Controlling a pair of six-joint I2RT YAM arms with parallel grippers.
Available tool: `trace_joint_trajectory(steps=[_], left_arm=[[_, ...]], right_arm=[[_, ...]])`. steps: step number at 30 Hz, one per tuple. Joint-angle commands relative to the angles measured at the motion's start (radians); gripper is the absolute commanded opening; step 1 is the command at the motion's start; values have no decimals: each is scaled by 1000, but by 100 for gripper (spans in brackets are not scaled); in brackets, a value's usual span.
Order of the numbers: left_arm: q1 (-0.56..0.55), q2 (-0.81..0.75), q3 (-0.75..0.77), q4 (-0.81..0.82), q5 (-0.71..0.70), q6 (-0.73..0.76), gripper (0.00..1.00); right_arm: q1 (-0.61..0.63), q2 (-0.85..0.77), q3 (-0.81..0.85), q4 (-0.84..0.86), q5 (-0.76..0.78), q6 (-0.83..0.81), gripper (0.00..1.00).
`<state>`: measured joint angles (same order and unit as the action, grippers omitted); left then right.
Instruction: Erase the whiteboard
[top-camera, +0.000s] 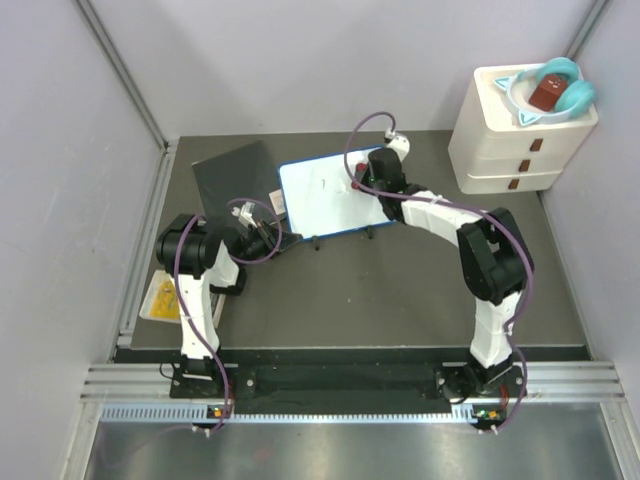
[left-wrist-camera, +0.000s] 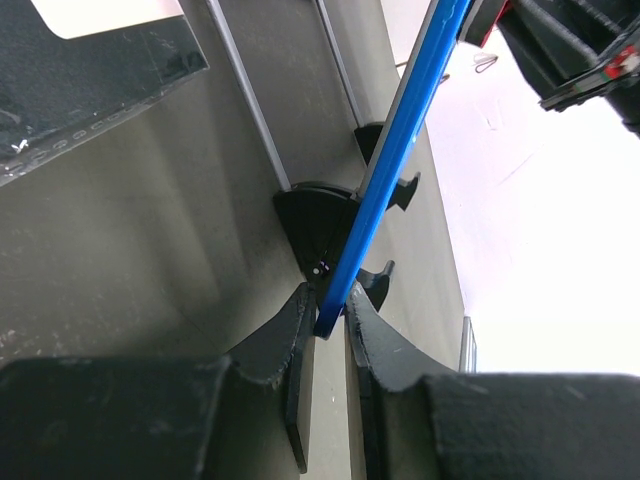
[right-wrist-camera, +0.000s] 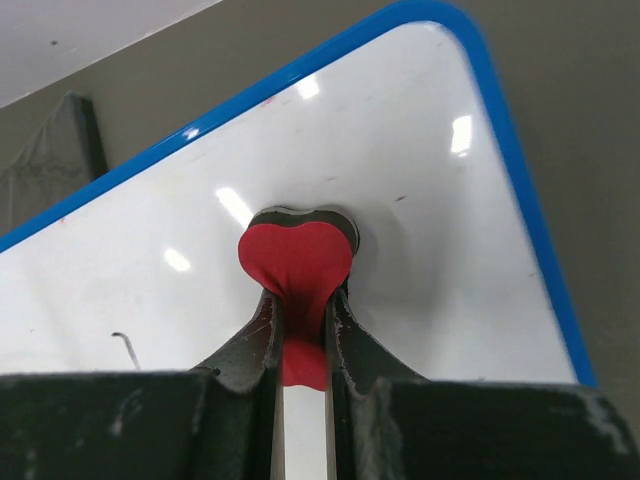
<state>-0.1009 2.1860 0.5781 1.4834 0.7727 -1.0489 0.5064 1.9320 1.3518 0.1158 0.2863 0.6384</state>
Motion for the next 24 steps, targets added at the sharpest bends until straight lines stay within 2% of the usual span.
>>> trace_joint_trajectory(steps=[1,11,18,24], left_arm=[[-2,34,-20,212,-29,46,0],[-6,34,-18,212,-32,47,0],[-11,32,-20,212,-27,52,0],[-11,37,-18,212,-29,47,0]], right_arm=[[95,93,96,-80,-12,-13,0],[179,137,233,-104,-7,-16,0],[192,194,343,-99,-29,-28,0],[190,225,424,-162,53,-65,0]])
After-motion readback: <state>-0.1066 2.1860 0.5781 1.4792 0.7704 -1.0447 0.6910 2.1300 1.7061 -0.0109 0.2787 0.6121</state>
